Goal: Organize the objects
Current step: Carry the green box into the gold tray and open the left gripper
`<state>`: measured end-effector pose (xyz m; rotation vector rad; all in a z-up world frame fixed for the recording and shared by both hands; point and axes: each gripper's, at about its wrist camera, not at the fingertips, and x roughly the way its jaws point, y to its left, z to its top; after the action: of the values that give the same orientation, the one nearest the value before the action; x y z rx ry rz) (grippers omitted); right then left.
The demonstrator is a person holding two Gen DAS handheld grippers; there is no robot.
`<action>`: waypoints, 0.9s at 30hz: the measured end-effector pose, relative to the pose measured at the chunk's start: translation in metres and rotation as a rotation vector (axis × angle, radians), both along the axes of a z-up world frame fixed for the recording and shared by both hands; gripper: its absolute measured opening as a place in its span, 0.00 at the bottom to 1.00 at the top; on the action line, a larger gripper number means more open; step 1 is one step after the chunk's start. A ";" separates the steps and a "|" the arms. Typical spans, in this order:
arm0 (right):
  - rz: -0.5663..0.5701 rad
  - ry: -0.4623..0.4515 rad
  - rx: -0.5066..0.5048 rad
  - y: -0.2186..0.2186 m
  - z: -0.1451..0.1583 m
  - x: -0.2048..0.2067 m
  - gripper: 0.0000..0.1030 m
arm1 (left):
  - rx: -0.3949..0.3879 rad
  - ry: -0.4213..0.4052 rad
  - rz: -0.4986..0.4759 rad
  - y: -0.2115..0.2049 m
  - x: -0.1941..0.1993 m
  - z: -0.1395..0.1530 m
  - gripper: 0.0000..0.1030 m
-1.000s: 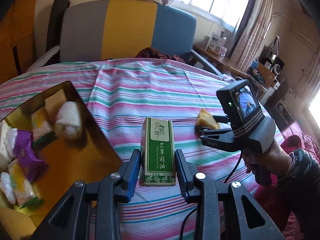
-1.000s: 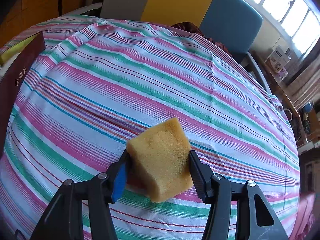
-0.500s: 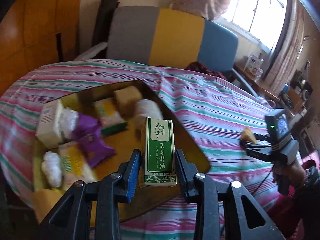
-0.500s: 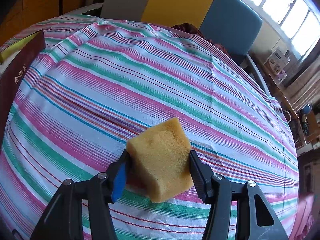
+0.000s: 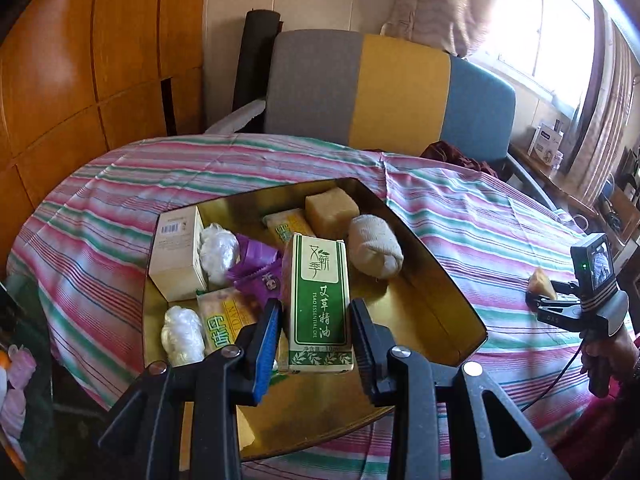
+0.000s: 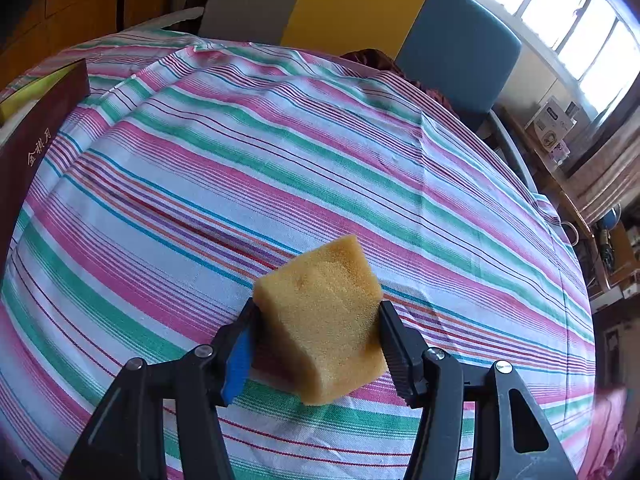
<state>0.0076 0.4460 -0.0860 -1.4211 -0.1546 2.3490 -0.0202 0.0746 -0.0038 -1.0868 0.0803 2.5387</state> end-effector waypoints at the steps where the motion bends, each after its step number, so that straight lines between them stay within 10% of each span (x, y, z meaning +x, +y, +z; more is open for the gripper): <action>1: 0.000 0.000 0.000 0.000 0.000 0.000 0.56 | 0.002 -0.008 0.000 0.000 0.001 -0.002 0.33; 27: -0.005 -0.001 -0.010 0.000 0.002 0.000 0.57 | -0.037 -0.186 0.044 0.011 -0.030 -0.061 0.46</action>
<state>0.0078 0.4458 -0.0840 -1.4257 -0.1397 2.3478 -0.0505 0.0856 -0.0646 -1.3475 0.0549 2.4701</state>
